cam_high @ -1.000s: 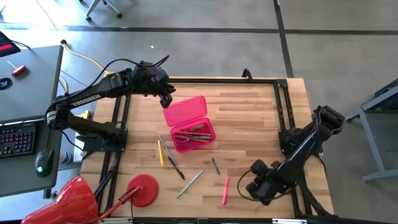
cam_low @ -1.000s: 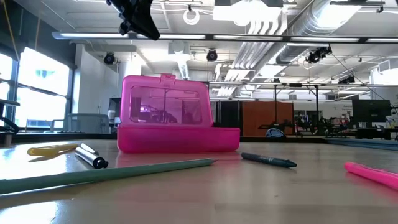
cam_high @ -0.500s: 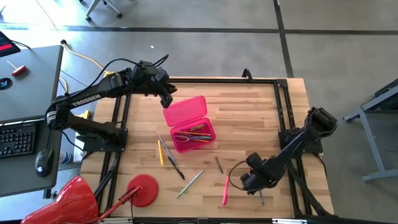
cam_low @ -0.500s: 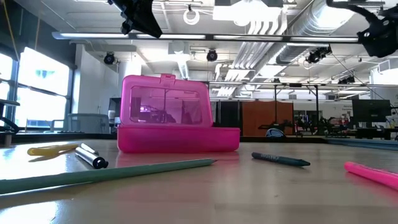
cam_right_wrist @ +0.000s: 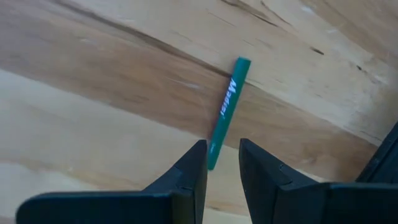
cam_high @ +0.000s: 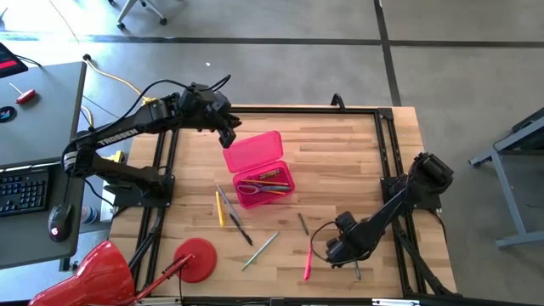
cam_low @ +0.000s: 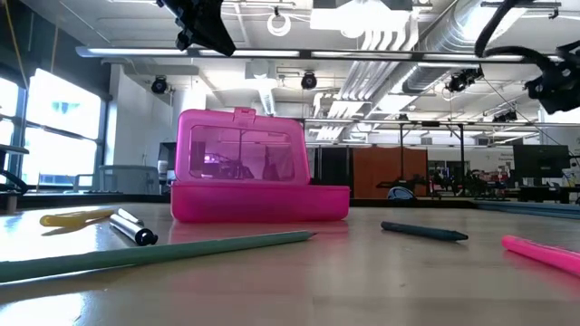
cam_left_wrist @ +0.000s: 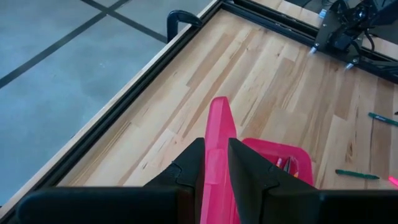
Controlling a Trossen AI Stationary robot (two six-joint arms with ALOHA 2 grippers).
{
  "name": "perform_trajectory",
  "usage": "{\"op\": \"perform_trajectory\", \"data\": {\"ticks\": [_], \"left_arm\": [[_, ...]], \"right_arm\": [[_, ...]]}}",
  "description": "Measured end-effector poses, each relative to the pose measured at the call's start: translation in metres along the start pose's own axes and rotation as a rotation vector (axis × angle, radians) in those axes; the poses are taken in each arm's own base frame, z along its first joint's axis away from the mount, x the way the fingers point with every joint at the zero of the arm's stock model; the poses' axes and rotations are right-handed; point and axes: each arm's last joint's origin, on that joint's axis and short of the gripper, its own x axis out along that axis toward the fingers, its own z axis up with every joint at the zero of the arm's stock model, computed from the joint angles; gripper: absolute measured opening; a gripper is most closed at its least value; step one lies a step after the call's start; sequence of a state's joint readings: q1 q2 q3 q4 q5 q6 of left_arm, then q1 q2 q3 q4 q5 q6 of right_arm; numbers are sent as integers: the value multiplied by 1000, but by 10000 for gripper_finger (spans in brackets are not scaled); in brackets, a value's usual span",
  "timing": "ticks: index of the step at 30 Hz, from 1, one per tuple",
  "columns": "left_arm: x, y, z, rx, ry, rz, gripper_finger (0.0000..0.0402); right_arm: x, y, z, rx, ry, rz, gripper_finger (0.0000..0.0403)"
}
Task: Pick & place school supplies into a supply box
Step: Put the middle dark green color into the pink supply box
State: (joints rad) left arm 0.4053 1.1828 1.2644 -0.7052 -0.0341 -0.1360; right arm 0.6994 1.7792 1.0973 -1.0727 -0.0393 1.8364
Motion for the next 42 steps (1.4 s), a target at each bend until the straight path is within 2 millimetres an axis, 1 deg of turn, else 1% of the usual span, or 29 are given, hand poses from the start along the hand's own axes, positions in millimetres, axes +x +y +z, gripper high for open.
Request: {"op": "perform_trajectory", "data": {"ticks": [10, 13, 16, 20, 23, 25, 29, 32, 35, 39, 42], "left_arm": [[0, 0, 0, 0, 1, -1, 101], [0, 0, 0, 0, 0, -1, 101], [0, 0, 0, 0, 1, -1, 101], [0, 0, 0, 0, 0, 0, 101], [0, 0, 0, 0, 1, 1, 101], [0, 0, 0, 0, 0, 1, 101], [0, 0, 0, 0, 0, 1, 101], [0, 0, 1, 0, -8, 5, 101], [0, 0, 1, -1, -11, 8, 101], [4, 0, 2, -1, -17, 8, 101], [11, 0, 4, 6, -24, 18, 101]], "right_arm": [[11, 5, 5, 21, -9, -33, 71], [22, 0, 6, 45, 4, -46, 71], [35, -3, 6, 66, 46, -17, 71], [45, -6, 8, 38, 30, 22, 71], [46, -7, 9, 4, 14, 30, 65], [45, -7, 9, -39, 9, 33, 51], [36, -3, 10, -108, -5, 72, 10], [23, -3, 15, -113, -13, 109, 12], [-2, 4, 25, -130, -123, 229, 16], [-25, 5, 50, -199, -299, 279, 4], [-43, 15, 80, -263, -409, 333, 8]]}}
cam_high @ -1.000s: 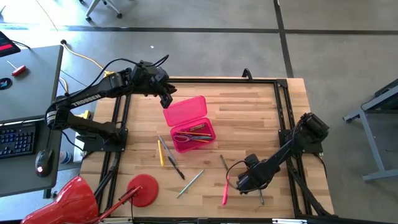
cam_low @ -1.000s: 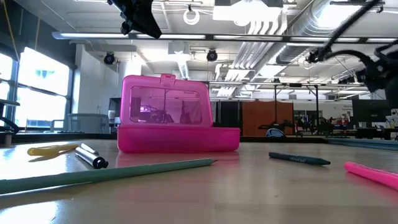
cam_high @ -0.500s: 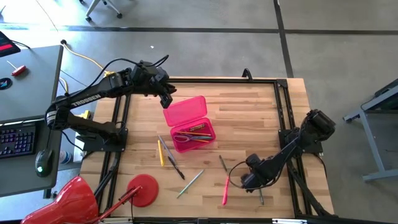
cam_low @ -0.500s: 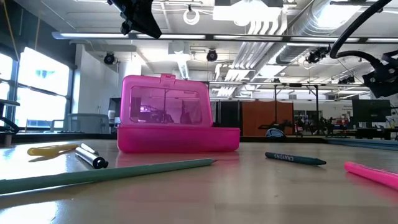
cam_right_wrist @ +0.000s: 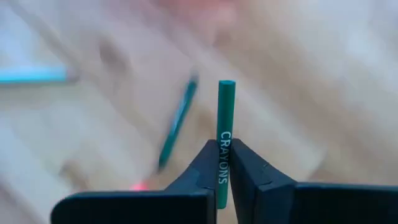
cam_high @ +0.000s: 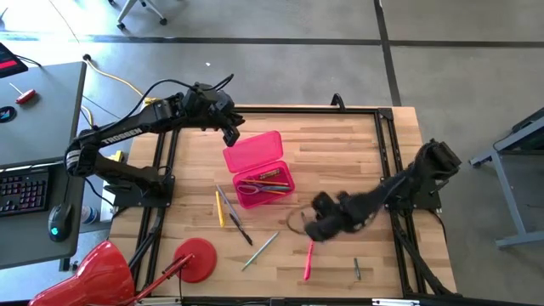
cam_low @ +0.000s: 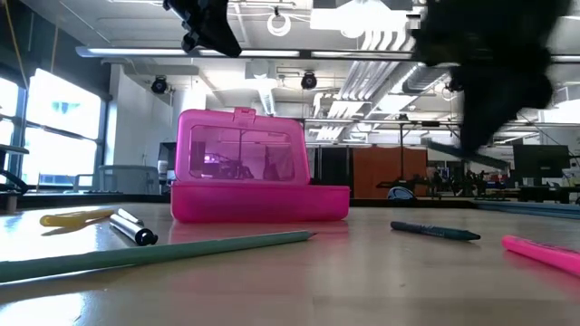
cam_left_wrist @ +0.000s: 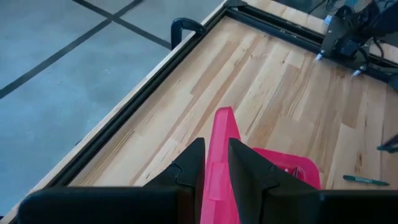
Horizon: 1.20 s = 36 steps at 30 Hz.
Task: Pick & place school supplies into a supply box
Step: Put the middle dark green color into the pink supply box, then put the top dark green crayon into the pink supply box
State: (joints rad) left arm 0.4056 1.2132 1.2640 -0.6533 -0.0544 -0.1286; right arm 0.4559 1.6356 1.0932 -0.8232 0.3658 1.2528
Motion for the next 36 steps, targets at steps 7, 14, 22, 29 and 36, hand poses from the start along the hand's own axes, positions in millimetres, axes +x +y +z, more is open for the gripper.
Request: {"op": "perform_trajectory", "data": {"ticks": [7, 14, 22, 29, 36], "left_arm": [[16, -1, -2, 29, 39, -19, 101], [16, 0, -9, 54, 117, -15, 101], [16, 0, -10, 62, 128, -1, 101], [16, 0, -10, 63, 127, 2, 101], [16, 0, -10, 63, 127, 2, 101]], "right_arm": [[28, -14, 95, -164, -153, 126, 4], [46, -45, 153, -140, -205, 260, 2], [81, -40, 151, -62, -58, 351, 2], [87, -44, 154, -48, -103, 280, 7], [87, -44, 153, -94, -103, 268, 50]]}}
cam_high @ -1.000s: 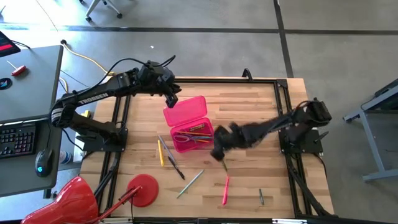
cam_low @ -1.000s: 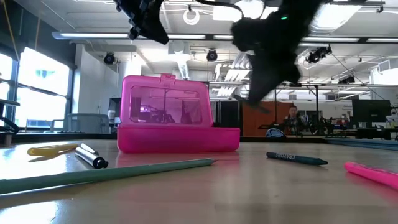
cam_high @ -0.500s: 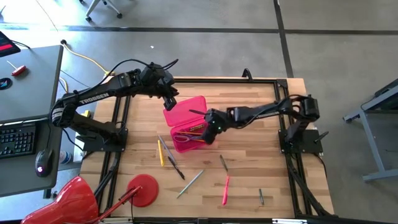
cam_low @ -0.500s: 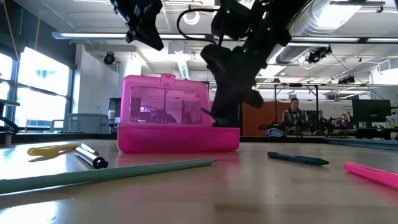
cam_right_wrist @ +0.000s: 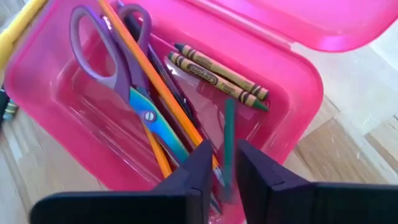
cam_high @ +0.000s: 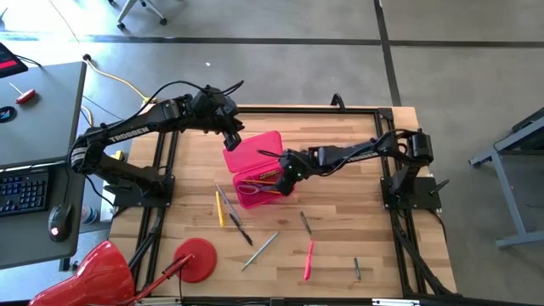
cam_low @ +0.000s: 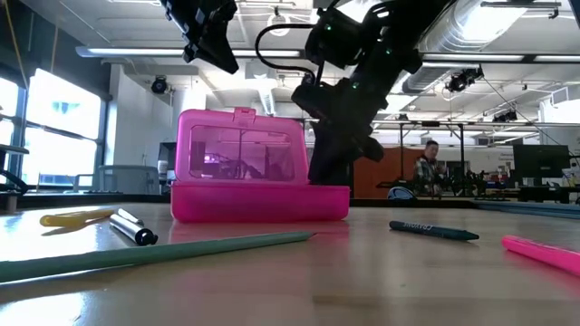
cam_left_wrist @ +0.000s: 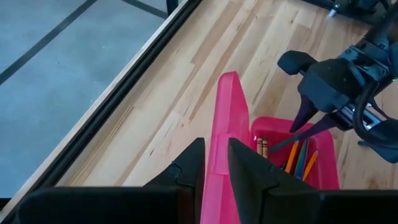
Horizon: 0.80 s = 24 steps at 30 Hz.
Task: Pick & place school supplies into a supply box
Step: Put the top dark green crayon into the pink supply box
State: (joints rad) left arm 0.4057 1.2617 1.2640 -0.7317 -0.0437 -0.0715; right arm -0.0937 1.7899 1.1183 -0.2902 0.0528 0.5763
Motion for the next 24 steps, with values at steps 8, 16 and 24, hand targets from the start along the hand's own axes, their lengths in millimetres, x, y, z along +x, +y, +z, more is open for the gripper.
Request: {"op": "perform_trajectory", "data": {"ticks": [8, 16, 24], "left_arm": [[0, 0, 0, 0, 0, 0, 101], [0, 0, 0, -2, 3, -9, 101], [0, 0, 0, -4, 2, -9, 101]], "right_arm": [[-9, 3, 3, -63, -20, 39, 95], [-46, 46, -26, -103, 51, 149, 103], [-55, 78, -91, 34, 191, -42, 103]]}}
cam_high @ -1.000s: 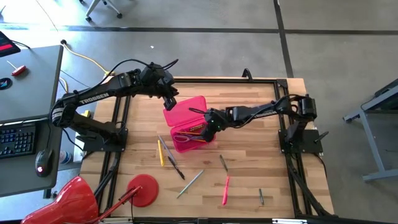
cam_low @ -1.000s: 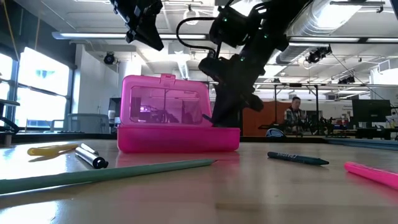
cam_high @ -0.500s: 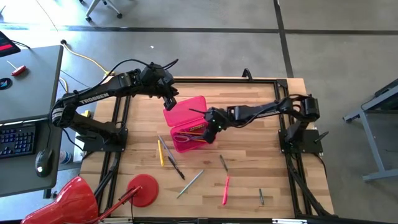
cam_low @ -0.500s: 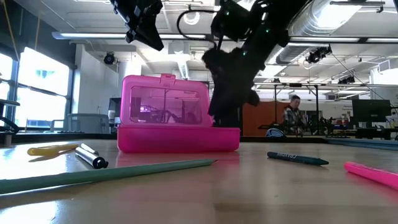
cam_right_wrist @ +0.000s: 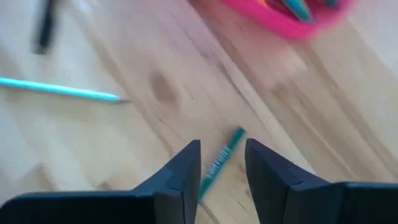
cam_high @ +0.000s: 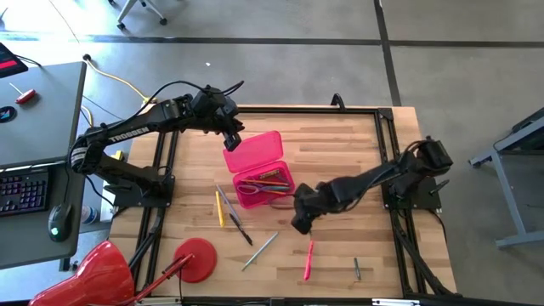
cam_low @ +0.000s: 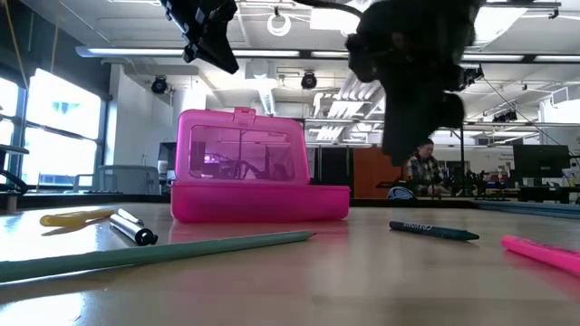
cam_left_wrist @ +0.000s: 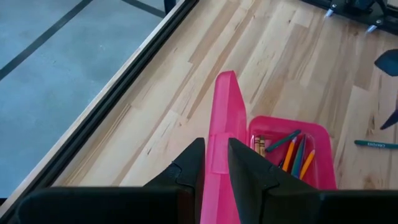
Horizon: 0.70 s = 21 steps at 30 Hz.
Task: Pick & place school supplies into a supply box
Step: Put the top dark green crayon into the pink supply box
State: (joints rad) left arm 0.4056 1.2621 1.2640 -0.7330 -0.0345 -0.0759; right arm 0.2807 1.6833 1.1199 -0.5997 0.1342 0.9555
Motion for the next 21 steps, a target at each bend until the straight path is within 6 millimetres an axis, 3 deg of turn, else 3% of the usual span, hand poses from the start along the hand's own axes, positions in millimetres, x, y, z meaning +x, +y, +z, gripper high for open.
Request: {"op": "perform_trajectory", "data": {"ticks": [10, 21], "left_arm": [[0, 0, 0, -7, -3, -2, 101], [0, 0, 0, -7, -2, -2, 101]], "right_arm": [[48, 4, -24, 114, 148, -104, 103], [53, 2, -25, 24, 143, -128, 98]]}}
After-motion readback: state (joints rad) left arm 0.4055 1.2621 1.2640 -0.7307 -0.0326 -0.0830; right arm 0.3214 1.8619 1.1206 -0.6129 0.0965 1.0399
